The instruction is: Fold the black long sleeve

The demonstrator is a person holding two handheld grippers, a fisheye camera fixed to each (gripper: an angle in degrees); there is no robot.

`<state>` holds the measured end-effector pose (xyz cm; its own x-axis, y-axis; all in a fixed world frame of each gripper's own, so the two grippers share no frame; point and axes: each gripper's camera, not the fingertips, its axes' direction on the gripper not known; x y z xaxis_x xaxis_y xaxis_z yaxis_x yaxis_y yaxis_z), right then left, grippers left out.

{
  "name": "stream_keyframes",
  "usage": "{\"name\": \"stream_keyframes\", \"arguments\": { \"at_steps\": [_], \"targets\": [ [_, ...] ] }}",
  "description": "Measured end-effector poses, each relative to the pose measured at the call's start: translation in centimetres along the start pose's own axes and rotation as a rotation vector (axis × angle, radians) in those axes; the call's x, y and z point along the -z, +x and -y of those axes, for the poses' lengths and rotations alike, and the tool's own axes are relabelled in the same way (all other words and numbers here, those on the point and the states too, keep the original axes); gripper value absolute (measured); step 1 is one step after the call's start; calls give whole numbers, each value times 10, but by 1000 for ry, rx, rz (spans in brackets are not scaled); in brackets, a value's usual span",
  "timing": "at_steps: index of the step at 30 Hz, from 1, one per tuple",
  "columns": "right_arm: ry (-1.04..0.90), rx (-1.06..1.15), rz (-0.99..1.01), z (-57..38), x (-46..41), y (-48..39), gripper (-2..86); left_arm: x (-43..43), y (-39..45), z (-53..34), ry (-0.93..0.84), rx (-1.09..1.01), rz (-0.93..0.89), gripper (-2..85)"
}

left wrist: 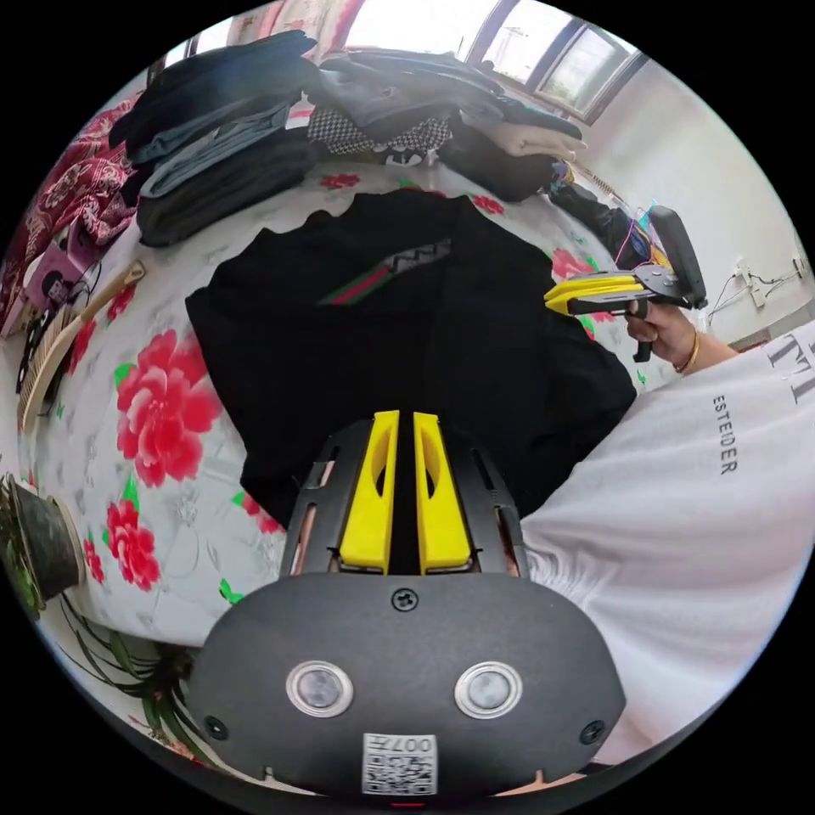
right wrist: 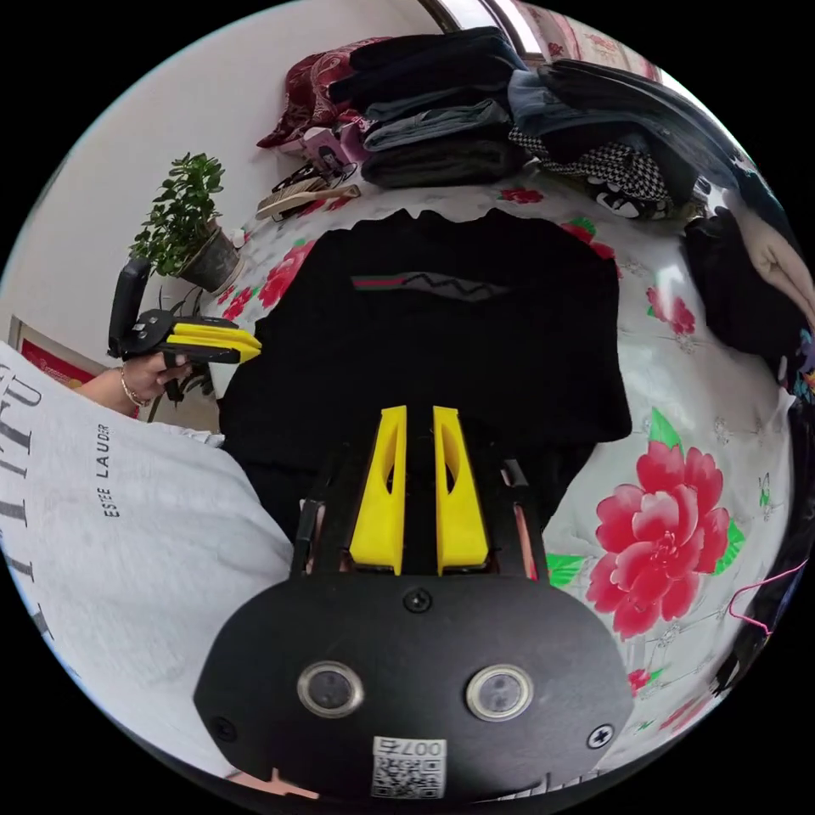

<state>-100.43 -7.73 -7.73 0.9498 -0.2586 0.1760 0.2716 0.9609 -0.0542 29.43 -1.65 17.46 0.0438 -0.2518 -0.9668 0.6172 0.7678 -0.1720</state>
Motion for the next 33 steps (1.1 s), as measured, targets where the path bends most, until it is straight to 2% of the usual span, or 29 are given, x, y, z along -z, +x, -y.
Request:
{"name": "stream_keyframes", "arguments": {
  "at_steps": [5,7,13,16,24,27,30,33],
  "targets": [
    [-31,-61,-44,-43,8,-3,44,-18,31,-85,-183,43,185,1],
    [-29,-120,-43,-63,15,4,45,-12,32,-116,-181,109,245,-3],
    [1,-375,-14,-136,33,28,58,-1,-19,-215,-77,446,52,38],
    [-22,-461,-25,-166,30,27,69,-16,-38,-246,-39,505,-15,74],
    [-207,-556,-75,-215,-3,22,77,-101,-51,-247,-153,347,-181,114],
    [-293,-484,-56,-209,-25,22,57,-126,-50,-227,-185,327,-148,103],
    [-402,-362,-159,-197,-34,23,30,-142,-42,-204,-254,333,-117,59],
    [-396,-285,-76,-193,-29,31,10,-142,-17,-193,-307,258,-18,2]
  ]
}}
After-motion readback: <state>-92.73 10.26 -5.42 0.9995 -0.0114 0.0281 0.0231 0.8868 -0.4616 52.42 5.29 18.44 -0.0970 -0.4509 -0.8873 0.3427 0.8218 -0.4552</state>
